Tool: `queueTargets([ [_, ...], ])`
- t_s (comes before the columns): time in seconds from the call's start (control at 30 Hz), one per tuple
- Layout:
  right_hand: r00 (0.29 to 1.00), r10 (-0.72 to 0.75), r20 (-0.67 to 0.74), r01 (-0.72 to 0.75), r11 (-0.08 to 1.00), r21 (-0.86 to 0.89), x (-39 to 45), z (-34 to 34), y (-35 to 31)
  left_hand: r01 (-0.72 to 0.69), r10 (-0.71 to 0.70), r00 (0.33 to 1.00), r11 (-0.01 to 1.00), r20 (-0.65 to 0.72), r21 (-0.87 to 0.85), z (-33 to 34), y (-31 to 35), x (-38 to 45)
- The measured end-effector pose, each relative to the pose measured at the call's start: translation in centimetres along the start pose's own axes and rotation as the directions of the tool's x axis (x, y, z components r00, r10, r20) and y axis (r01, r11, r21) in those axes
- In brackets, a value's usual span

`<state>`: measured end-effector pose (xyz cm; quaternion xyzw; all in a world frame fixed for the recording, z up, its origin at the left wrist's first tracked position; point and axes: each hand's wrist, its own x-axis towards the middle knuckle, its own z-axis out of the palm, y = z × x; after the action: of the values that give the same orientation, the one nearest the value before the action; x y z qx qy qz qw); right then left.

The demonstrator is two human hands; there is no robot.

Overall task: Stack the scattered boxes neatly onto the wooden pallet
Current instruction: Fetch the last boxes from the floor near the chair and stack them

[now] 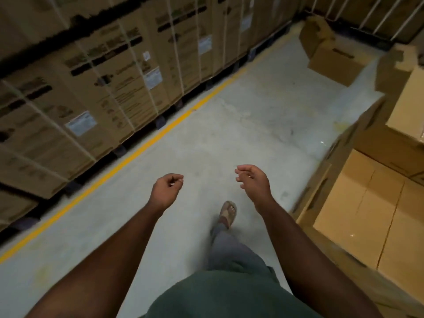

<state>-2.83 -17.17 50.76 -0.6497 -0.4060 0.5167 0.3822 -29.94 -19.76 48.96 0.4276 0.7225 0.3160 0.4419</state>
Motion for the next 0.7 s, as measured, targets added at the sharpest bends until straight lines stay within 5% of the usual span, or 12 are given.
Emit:
queueTargets([
  [0.3, 0.988, 0.002, -0.155, 0.012, 0.996, 0.087, 24.2, -7.4, -10.4, -0.136, 0.130, 0.974, 0.991, 0.188, 0.017, 10.8, 18.8, 25.3],
  [0.7, 0.939, 0.007, -0.345, 0.044, 0.989, 0.140, 52.0, -15.9, -20.5, -0.136, 0.168, 0.918, 0.984, 0.359, -0.113, 28.6, 37.5, 51.0],
])
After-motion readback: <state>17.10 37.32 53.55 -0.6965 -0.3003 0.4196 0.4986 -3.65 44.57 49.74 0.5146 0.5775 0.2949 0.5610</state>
